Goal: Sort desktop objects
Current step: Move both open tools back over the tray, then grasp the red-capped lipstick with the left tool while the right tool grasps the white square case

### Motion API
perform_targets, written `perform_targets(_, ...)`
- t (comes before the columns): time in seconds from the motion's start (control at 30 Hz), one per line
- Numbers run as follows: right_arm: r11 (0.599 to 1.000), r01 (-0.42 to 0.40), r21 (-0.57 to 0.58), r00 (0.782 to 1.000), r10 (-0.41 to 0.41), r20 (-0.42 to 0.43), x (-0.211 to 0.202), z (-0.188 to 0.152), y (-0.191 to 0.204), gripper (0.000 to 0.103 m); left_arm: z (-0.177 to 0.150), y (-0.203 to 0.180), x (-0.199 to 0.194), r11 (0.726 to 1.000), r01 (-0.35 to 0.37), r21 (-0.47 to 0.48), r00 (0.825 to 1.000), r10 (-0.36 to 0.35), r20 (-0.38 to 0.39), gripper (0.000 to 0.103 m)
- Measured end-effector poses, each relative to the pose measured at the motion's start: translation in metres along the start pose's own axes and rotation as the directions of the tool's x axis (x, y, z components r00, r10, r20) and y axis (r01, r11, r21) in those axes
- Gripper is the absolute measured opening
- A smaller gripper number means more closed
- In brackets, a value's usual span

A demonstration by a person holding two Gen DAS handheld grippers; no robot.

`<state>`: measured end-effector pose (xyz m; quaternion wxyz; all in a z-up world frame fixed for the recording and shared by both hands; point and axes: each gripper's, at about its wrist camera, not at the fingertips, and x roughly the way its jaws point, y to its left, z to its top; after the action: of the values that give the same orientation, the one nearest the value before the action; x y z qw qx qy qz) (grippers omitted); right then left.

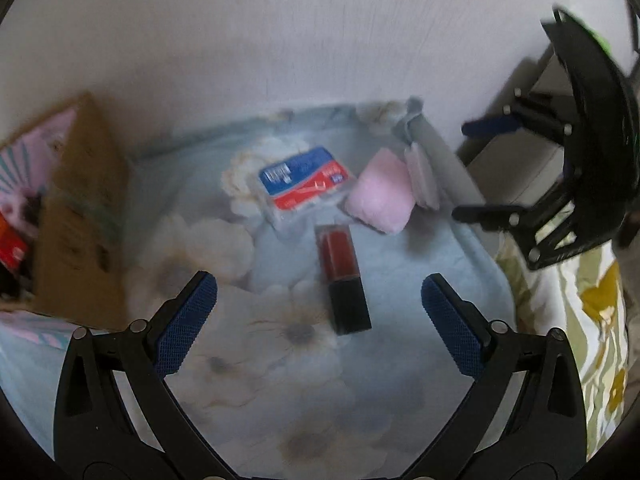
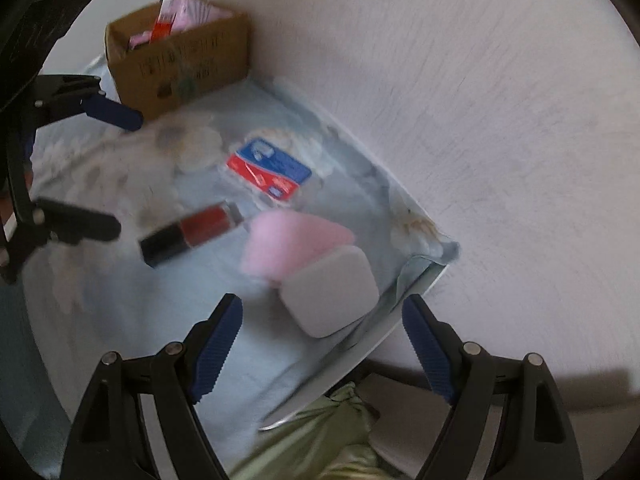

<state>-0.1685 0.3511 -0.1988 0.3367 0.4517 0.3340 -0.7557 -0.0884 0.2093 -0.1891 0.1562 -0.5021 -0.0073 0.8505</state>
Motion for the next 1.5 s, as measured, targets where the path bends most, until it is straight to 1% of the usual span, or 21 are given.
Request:
perform_targets(0.13,0.998,-0.061,-0.035,0.998,0.06,-0.023,0.015,0.0,-0.014,0.079,-0.002,-0.008,0.02,0.999,-0.036,0.003,0.999,0.036,-0.01,0.1)
perform_targets(0.33,0.988,-0.089,-0.125,0.995,0.081,-0.061,0.033,0.001,-0.011,0.079,-0.003,-0.011,0.04,0.998,-0.063,0.001,0.998,0.063,-0.031,0.099)
perform_targets(0.4,0.983,-0.098,-0.155,0.994,0.088,-0.071,0.036,0.002,-0.007,0.079,-0.005,-0.012,0.044,0.998,-0.069,0.001,0.997,0.069,-0.037,0.097)
perform_targets(0.53,0.976,-0.09,-0.199,0.995,0.078,-0.069,0.04,0.003,-0.001,0.079,-0.007,-0.015,0.048,0.997,-0.075,0.004,0.996,0.076,-0.04,0.092)
perform_targets(0.63,0.975,-0.084,-0.207,0.995,0.073,-0.061,0.043,0.004,-0.001,0.079,-0.009,-0.017,0.053,0.997,-0.079,0.015,0.995,0.08,-0.055,0.082)
perform_targets(0.67,0.974,-0.079,-0.212,0.996,0.069,-0.056,0.043,0.004,-0.001,0.079,-0.01,-0.017,0.054,0.997,-0.081,0.021,0.995,0.082,-0.06,0.075)
perform_targets(0.73,0.971,-0.068,-0.228,0.997,0.06,-0.043,0.042,0.003,0.0,0.079,-0.013,-0.019,0.052,0.995,-0.093,0.046,0.994,0.096,-0.051,0.068)
perform_targets(0.77,0.969,-0.072,-0.237,0.997,0.065,-0.039,0.042,0.002,0.001,0.079,-0.014,-0.019,0.051,0.993,-0.099,0.056,0.994,0.102,-0.047,0.06)
perform_targets(0.8,0.967,-0.071,-0.243,0.997,0.064,-0.038,0.041,0.002,0.002,0.078,-0.014,-0.019,0.05,0.992,-0.103,0.067,0.993,0.106,-0.041,0.05)
perform_targets(0.83,0.967,-0.064,-0.247,0.998,0.057,-0.036,0.04,0.001,0.004,0.075,-0.015,-0.019,0.048,0.991,-0.107,0.08,0.993,0.11,-0.037,0.047)
perform_targets(0.87,0.967,-0.066,-0.246,0.998,0.059,-0.036,0.039,0.001,0.005,0.065,-0.016,-0.018,0.047,0.992,-0.099,0.082,0.994,0.102,-0.038,0.042)
perform_targets(0.9,0.968,-0.073,-0.241,0.997,0.065,-0.041,0.039,0.001,0.006,0.059,-0.016,-0.016,0.045,0.994,-0.079,0.08,0.996,0.082,-0.039,0.035)
perform_targets(0.93,0.969,-0.07,-0.236,0.997,0.06,-0.046,0.038,0.001,0.007,0.059,-0.016,-0.015,0.043,0.995,-0.064,0.077,0.997,0.068,-0.041,0.034)
perform_targets(1.0,0.97,-0.065,-0.233,0.997,0.056,-0.046,0.036,0.0,0.01,0.059,-0.016,-0.017,0.039,0.993,-0.063,0.096,0.997,0.067,-0.04,0.026)
perform_targets(1.07,0.973,-0.058,-0.221,0.998,0.05,-0.042,0.031,0.0,0.012,0.059,-0.016,-0.019,0.035,0.992,-0.06,0.114,0.997,0.065,-0.04,0.022)
perform_targets(1.1,0.975,-0.057,-0.213,0.998,0.051,-0.036,0.027,0.0,0.013,0.059,-0.016,-0.02,0.033,0.991,-0.061,0.12,0.997,0.066,-0.04,0.018)
perform_targets(1.23,0.988,-0.043,-0.145,0.999,0.042,-0.009,0.006,0.002,0.011,0.059,-0.019,-0.016,0.021,0.992,-0.042,0.116,0.998,0.047,-0.041,0.018)
perform_targets(1.4,0.998,-0.032,-0.057,0.999,0.032,0.011,-0.016,0.006,0.01,0.059,-0.021,-0.007,0.006,0.996,0.004,0.087,0.999,0.0,-0.043,0.018)
perform_targets(1.43,0.999,-0.028,-0.038,0.999,0.029,0.014,-0.018,0.008,0.007,0.059,-0.028,-0.003,-0.001,0.997,0.012,0.08,0.999,-0.008,-0.042,0.018)
perform_targets(1.5,0.999,-0.032,-0.005,0.999,0.032,0.02,-0.022,0.016,0.001,0.059,-0.028,0.002,-0.011,0.997,0.029,0.066,0.999,-0.026,-0.04,0.018)
